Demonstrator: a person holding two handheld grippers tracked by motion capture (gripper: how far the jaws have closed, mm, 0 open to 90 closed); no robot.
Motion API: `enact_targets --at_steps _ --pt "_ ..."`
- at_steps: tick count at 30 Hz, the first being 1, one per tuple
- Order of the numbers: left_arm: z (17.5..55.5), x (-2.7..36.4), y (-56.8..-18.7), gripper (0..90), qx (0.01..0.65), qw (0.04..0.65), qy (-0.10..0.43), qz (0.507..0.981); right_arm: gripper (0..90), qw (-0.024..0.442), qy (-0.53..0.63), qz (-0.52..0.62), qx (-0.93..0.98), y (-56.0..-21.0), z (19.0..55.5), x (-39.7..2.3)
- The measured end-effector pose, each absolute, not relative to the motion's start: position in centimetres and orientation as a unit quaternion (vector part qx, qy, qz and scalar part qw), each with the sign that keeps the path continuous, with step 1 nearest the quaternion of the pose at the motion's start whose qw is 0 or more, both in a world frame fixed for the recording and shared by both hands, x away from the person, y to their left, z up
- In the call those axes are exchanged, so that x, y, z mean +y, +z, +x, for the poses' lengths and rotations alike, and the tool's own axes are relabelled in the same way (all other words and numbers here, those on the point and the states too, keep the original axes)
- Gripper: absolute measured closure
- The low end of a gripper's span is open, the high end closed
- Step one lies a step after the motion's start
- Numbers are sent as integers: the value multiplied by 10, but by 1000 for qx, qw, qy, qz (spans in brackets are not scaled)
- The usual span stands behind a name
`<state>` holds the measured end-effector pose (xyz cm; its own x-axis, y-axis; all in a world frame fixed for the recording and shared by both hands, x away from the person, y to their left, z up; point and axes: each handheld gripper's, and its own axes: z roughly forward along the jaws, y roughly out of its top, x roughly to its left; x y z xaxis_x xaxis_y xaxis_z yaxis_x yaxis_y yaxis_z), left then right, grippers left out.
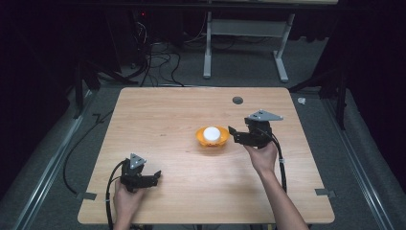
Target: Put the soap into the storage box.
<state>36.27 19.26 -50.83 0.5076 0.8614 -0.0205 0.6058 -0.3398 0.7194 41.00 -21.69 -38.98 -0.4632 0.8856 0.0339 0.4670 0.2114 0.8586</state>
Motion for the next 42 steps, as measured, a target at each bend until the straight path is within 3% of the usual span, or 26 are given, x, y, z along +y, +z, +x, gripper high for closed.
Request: enact_targets --at_steps 42 --pt "363 193 -508 104 460 344 186 797 263 275 441 477 709 -378 370 -272"
